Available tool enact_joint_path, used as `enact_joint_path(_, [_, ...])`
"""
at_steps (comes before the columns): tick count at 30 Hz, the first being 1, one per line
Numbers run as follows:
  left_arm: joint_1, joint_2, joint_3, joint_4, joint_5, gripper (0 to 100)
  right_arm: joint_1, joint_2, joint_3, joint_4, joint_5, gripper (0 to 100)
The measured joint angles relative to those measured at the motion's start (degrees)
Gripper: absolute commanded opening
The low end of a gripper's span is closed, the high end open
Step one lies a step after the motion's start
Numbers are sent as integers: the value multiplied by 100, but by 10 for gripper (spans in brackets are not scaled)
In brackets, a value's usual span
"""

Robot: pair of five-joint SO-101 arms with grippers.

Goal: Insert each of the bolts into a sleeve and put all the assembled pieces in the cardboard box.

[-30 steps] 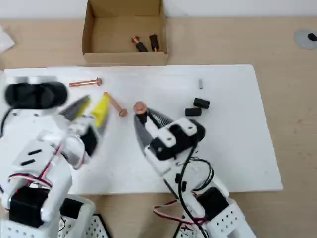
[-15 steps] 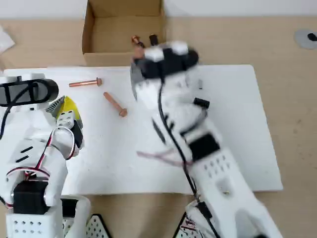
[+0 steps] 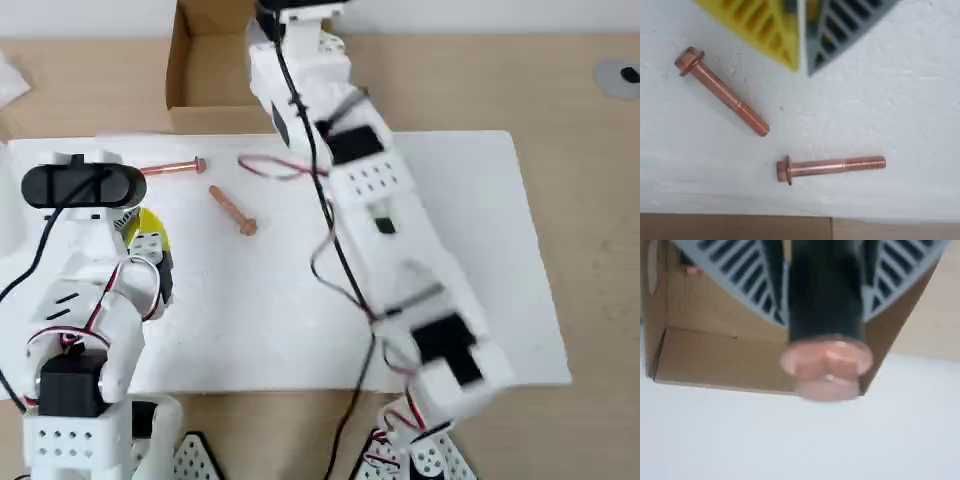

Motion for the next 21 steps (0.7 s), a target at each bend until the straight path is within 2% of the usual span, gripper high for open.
enact_joint_path(8, [0,0,0,0,0,3,422,3103,-2813,-9,-9,12])
enact_joint_path(15, [0,0,0,53,0,5,492,4923,-4774,325,193,14])
enact_joint_path(21, [0,0,0,79,0,39,492,5934,-5802,976,651,140])
